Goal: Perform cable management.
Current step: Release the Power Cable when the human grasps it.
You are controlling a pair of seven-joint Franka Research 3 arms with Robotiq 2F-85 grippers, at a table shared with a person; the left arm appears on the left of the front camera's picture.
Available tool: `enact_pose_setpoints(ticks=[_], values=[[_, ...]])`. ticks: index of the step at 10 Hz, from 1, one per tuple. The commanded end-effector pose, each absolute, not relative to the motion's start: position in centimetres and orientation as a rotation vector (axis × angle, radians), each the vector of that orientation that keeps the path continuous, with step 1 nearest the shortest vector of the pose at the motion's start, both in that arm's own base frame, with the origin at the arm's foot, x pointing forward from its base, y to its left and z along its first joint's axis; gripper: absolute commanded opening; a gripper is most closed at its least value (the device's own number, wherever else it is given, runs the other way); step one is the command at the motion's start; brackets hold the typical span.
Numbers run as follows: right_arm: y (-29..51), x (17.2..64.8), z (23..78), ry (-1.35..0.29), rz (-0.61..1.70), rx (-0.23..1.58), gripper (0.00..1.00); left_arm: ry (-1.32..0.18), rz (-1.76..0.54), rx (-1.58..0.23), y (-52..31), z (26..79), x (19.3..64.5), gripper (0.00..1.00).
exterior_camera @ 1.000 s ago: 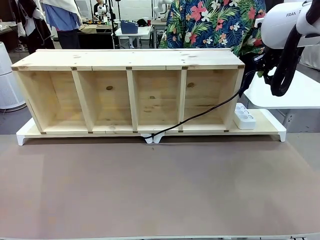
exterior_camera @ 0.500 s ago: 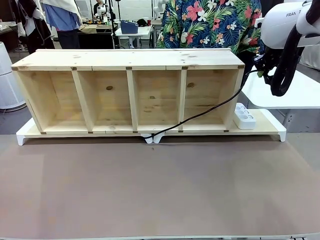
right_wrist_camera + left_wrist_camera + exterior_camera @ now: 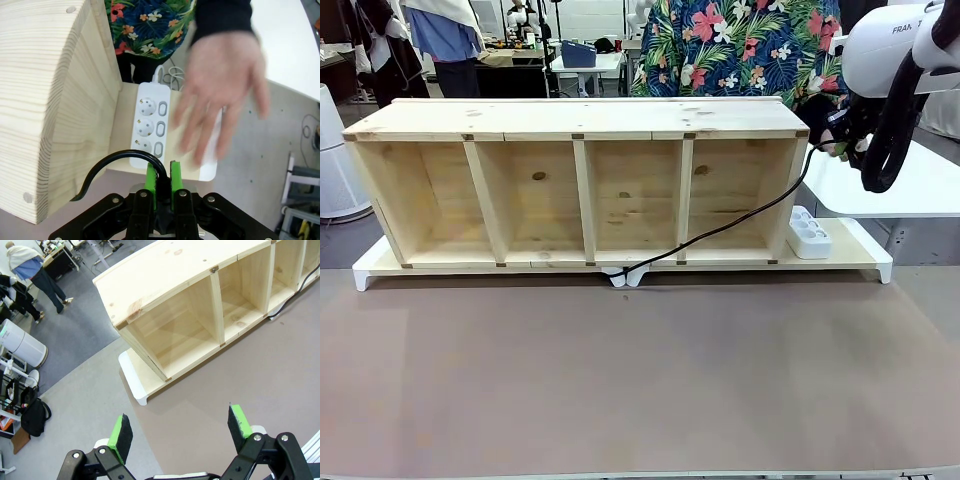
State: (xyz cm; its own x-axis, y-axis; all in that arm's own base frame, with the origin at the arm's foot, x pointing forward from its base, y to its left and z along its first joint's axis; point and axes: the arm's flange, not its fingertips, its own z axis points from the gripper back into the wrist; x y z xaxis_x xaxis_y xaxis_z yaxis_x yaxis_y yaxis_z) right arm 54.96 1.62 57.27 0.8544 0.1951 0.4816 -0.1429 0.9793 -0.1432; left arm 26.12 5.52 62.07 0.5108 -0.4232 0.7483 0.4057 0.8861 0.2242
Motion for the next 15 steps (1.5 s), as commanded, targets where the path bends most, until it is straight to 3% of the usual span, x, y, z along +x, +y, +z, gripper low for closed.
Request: enact_pose_setpoints(ticks=[1,15], values=[[1.63,55.06,57.20,-0.524,0.183,-0.111,0.14,-0.917,-0.481,0.020,5.38,62.14,26.38,1.00],[1.63,55.06,57.20,-0.524,0.183,-0.111,0.14,-0.917,-0.481,0.020,5.38,62.14,26.38,1.00]])
